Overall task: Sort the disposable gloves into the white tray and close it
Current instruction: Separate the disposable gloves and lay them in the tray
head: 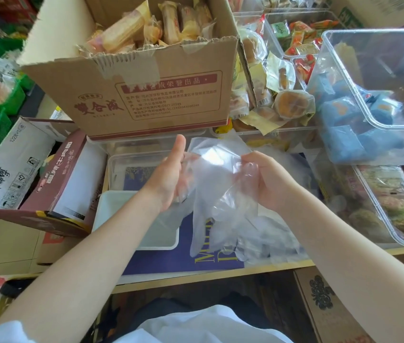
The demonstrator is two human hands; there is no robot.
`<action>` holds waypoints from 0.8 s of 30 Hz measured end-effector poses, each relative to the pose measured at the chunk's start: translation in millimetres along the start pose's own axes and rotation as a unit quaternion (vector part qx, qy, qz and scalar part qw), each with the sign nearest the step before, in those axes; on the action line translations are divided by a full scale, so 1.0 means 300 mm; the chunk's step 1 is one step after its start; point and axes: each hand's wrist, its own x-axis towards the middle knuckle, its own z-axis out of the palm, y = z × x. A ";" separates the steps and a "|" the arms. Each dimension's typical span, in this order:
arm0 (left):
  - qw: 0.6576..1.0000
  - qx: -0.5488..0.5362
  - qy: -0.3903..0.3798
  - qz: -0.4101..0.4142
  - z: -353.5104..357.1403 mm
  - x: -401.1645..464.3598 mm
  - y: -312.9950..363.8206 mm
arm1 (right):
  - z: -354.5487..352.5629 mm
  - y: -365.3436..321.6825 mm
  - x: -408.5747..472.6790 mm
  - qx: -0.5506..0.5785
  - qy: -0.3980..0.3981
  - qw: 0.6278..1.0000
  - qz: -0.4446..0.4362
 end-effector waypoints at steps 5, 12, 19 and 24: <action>0.994 0.043 -0.047 0.087 0.019 -0.035 -0.003 | -0.016 0.008 0.010 0.040 0.001 0.999 -0.007; 0.992 0.078 0.004 0.096 -0.008 -0.017 -0.038 | -0.074 0.023 0.016 0.047 -0.042 0.998 -0.032; 0.993 0.022 -0.015 0.119 -0.015 -0.012 -0.028 | -0.108 0.038 0.029 -0.250 0.039 0.966 -0.045; 0.987 0.040 -0.079 0.138 -0.014 -0.022 -0.005 | -0.088 0.002 0.024 -0.169 -0.090 0.975 -0.114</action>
